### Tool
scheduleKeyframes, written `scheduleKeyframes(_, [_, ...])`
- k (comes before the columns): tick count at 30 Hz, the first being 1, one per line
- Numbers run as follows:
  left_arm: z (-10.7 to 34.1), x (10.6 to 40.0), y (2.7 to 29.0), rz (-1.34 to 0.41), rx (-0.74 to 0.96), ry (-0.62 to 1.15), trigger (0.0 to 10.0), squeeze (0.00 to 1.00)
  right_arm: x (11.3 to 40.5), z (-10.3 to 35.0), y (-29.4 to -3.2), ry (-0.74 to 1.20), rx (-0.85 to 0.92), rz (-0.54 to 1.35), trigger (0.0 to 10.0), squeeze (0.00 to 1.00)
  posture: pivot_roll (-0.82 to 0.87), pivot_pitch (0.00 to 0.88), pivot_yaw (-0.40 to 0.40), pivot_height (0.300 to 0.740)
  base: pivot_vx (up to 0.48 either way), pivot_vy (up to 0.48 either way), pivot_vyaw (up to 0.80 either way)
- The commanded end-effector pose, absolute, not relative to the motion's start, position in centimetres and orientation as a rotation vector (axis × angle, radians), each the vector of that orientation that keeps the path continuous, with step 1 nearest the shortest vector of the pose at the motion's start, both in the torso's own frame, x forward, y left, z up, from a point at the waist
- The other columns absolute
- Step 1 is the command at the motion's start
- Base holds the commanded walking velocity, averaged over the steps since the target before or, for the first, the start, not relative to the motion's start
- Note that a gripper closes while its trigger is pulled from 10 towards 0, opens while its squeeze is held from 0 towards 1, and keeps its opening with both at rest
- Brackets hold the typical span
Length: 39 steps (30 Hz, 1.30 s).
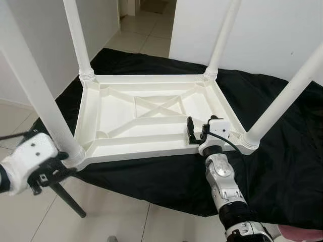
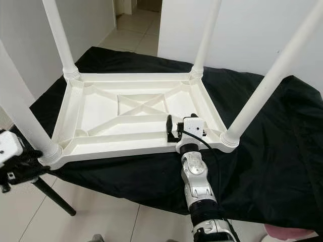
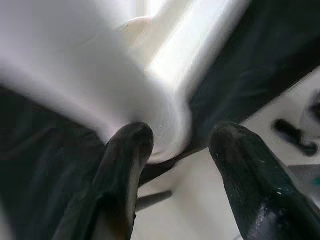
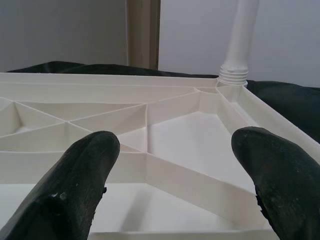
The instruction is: Building children table
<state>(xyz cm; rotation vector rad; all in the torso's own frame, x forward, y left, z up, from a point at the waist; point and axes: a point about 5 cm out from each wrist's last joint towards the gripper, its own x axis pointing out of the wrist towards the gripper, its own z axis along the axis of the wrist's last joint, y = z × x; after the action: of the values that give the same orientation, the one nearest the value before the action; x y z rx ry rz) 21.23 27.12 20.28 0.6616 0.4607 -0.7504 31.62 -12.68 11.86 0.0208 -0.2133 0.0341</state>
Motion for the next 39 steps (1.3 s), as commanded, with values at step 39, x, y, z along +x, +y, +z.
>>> scheduleKeyframes(39, [21.4,31.5,27.9,-0.404,0.266,-0.058,10.0,0.0,28.1,9.6,-13.9,-0.12,0.098,-0.114,10.0,0.0,0.01,0.01,0.005,0.74,0.0,0.0,0.0])
